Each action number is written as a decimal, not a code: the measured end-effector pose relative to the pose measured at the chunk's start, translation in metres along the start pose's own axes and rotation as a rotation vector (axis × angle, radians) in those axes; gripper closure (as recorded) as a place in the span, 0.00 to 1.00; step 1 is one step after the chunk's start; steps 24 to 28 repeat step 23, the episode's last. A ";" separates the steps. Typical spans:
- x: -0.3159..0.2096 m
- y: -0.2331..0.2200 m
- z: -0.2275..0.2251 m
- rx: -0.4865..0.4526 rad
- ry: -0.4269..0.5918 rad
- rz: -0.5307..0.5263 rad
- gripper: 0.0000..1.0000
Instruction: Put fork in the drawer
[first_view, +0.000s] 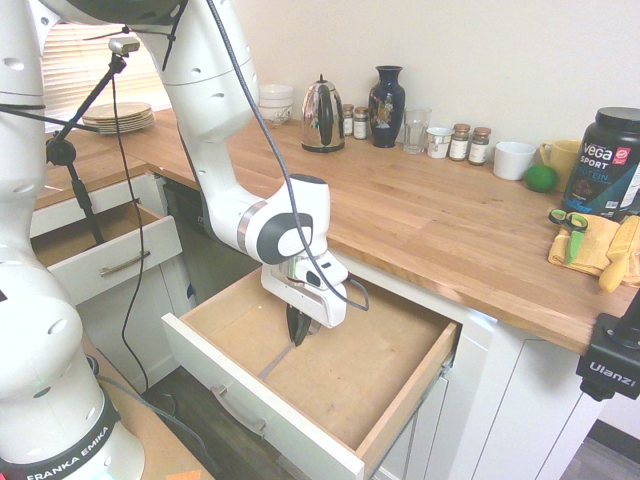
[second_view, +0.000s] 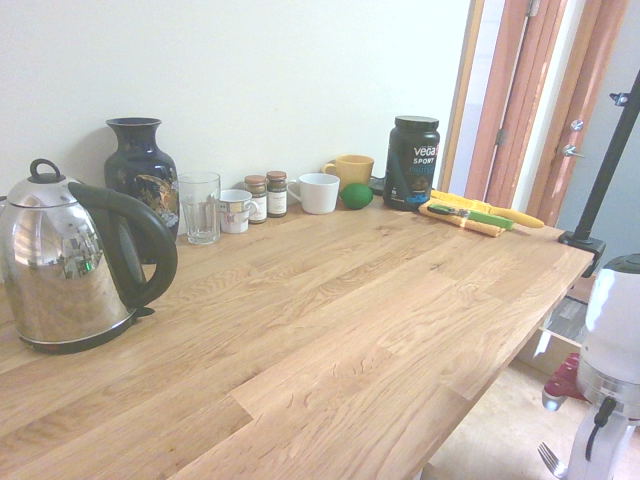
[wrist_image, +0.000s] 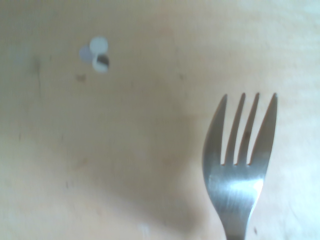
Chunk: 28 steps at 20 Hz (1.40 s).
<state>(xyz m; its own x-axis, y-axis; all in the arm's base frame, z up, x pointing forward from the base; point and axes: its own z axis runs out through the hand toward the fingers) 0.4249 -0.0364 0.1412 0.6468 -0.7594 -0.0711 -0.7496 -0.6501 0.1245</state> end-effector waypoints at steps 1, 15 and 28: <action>0.003 -0.003 0.000 0.001 -0.001 0.003 0.00; 0.028 -0.022 -0.014 -0.004 0.007 0.007 0.00; 0.013 -0.012 -0.082 0.051 0.058 0.007 0.00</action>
